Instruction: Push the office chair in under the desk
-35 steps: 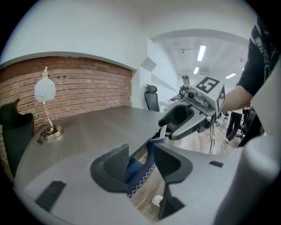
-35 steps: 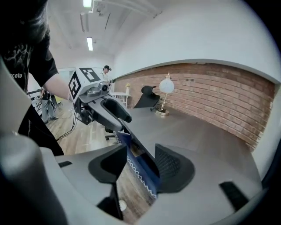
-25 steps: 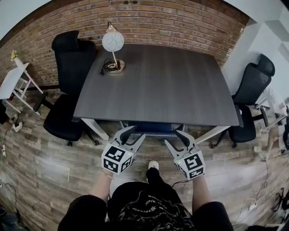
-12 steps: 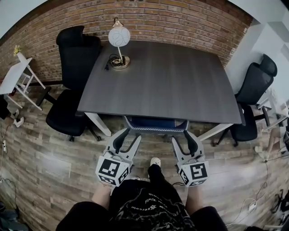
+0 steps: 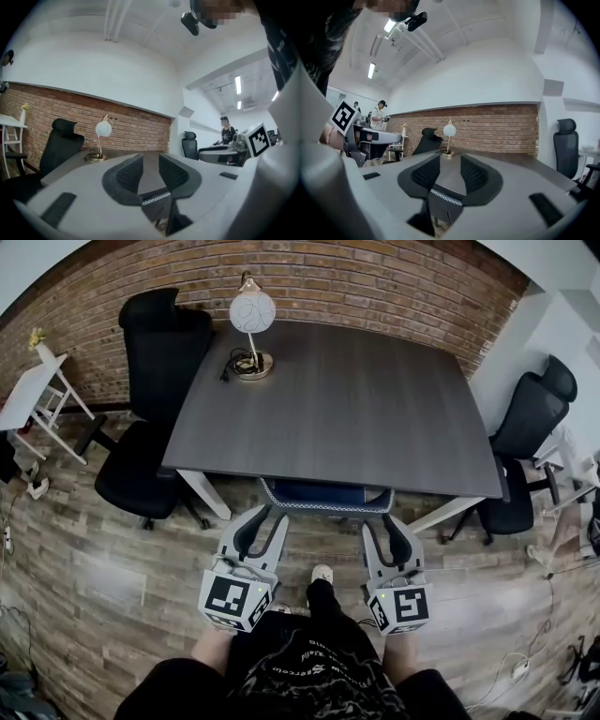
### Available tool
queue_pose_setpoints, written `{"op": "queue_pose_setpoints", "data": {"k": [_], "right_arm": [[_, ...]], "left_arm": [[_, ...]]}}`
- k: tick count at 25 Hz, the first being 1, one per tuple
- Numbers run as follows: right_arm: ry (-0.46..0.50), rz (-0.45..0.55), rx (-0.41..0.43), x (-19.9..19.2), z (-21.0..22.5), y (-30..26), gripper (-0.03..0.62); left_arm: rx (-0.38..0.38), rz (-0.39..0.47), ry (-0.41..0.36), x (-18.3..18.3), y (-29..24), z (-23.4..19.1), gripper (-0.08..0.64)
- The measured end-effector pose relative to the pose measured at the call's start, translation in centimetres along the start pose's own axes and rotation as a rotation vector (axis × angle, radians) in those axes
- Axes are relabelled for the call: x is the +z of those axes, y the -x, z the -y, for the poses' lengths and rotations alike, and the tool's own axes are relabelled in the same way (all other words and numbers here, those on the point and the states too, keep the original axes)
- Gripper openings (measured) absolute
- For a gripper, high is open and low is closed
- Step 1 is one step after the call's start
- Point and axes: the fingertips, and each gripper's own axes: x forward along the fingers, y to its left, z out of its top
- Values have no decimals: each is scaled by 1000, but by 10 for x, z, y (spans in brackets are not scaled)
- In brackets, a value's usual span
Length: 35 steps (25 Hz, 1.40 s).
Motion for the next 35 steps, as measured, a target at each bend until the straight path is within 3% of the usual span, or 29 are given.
{"op": "queue_pose_setpoints", "data": {"k": [4,9,25,35], "right_arm": [[10,9,-27,1,2,0,43],[27,-12,-34,2,4,-2,7],[36,-24,-35,-1,8,-1,3],[34,-26,-30,-4,9,-5,3]], "left_arm": [[6,15,-3,1,-3,3,54],[0,-10,-8,0,-6,7,8],[-24,-30,-53,-6,-13,20,6],[-16,-44,-42,-10,-17,16,6]]}}
